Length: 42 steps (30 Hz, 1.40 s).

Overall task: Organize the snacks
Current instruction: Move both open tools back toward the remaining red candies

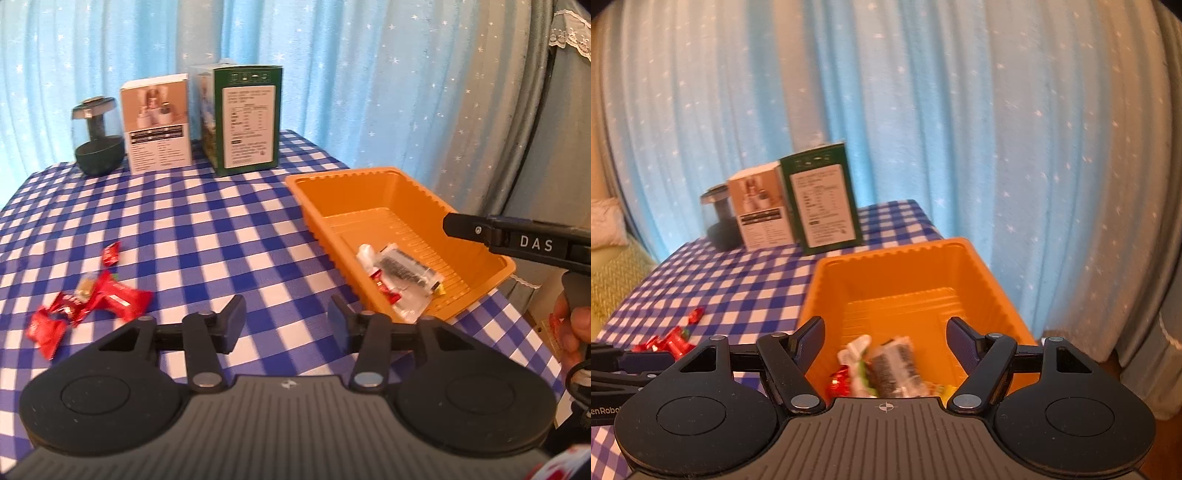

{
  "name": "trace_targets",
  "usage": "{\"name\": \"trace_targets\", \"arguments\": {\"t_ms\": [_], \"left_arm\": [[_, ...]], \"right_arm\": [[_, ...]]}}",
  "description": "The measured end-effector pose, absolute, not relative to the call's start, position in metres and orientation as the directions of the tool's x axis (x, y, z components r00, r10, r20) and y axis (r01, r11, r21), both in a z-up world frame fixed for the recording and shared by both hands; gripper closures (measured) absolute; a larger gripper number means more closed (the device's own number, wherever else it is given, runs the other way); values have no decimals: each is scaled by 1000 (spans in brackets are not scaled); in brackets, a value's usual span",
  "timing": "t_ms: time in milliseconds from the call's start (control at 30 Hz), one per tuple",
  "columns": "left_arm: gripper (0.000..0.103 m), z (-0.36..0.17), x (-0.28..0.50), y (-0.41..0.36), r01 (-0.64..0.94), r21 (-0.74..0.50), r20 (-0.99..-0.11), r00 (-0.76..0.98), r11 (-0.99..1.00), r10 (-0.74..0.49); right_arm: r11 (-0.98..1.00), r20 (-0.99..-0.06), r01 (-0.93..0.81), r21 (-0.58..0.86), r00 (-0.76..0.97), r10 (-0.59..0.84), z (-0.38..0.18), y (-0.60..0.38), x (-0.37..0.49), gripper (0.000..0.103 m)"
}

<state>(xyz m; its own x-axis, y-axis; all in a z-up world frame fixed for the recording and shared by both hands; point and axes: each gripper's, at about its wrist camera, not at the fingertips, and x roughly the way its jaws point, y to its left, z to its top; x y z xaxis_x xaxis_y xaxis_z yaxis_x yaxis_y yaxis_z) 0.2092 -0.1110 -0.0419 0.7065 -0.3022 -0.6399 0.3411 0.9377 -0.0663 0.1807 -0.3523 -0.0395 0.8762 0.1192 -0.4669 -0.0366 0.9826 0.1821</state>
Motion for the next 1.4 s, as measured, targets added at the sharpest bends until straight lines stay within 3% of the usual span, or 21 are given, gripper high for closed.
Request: {"name": "trace_targets", "arguments": {"t_ms": [600, 967, 1400], "left_arm": [[40, -34, 186, -13, 217, -3, -647, 744, 976, -167], [34, -42, 190, 42, 170, 70, -659, 748, 983, -82], [29, -58, 216, 93, 97, 68, -676, 737, 993, -25]], "right_arm": [[966, -444, -233, 114, 857, 259, -32, -264, 189, 30], [934, -473, -345, 87, 811, 344, -44, -219, 198, 30], [875, -509, -483, 12, 751, 421, -60, -158, 226, 30]]}}
